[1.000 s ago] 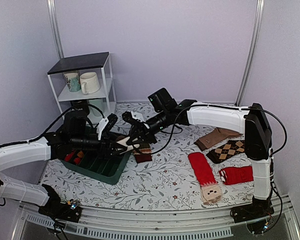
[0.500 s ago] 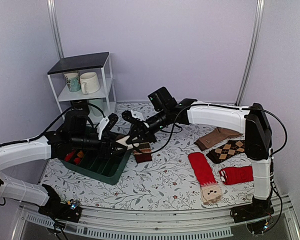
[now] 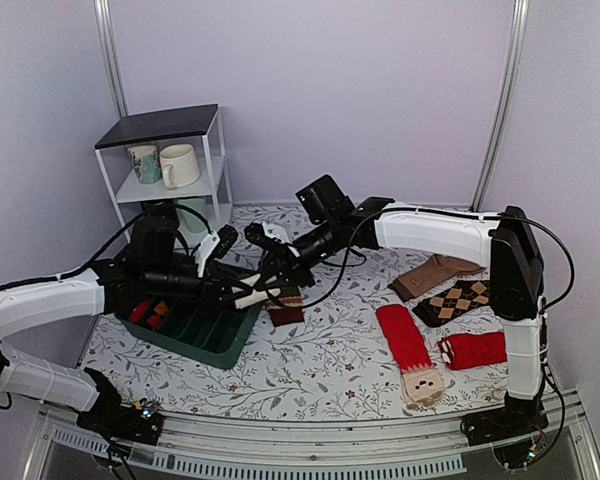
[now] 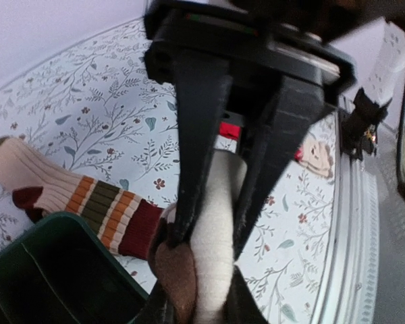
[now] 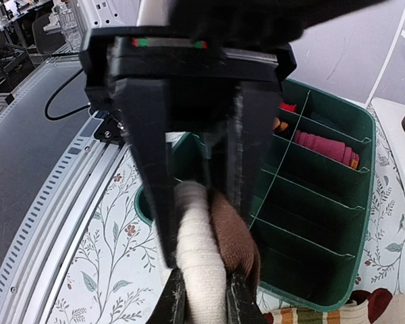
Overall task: Roll the socks
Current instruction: Pass from the right arm to the left
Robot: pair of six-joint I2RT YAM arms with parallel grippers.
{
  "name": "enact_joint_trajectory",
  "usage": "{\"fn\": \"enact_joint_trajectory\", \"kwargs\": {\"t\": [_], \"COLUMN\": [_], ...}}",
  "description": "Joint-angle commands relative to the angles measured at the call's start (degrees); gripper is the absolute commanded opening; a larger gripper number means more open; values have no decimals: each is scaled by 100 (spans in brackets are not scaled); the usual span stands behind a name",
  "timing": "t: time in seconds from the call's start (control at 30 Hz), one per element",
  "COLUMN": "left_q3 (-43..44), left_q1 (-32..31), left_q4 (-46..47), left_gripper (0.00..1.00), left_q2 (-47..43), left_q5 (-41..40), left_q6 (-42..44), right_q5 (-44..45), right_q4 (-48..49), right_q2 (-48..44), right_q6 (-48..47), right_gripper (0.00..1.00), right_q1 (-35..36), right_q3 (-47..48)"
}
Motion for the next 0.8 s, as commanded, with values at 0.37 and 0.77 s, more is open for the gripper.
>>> {"fn": "enact_joint_trajectory", "kwargs": {"t": [0.37, 0.77], "left_q3": [126, 14], "left_q1": [37, 345], "left_q4": [-58, -301], "left_gripper": [0, 0], "left_q2": [51, -453], "left_q5": [310, -1315], "left_q6": [138, -65], "right_q5": [630, 488], "right_q4": [432, 2230], "right_q2": [-101, -876], "right_q6": [635, 2178], "right_gripper": [26, 63], "right_q1": [-37, -588], "right_q3": [308, -727]}}
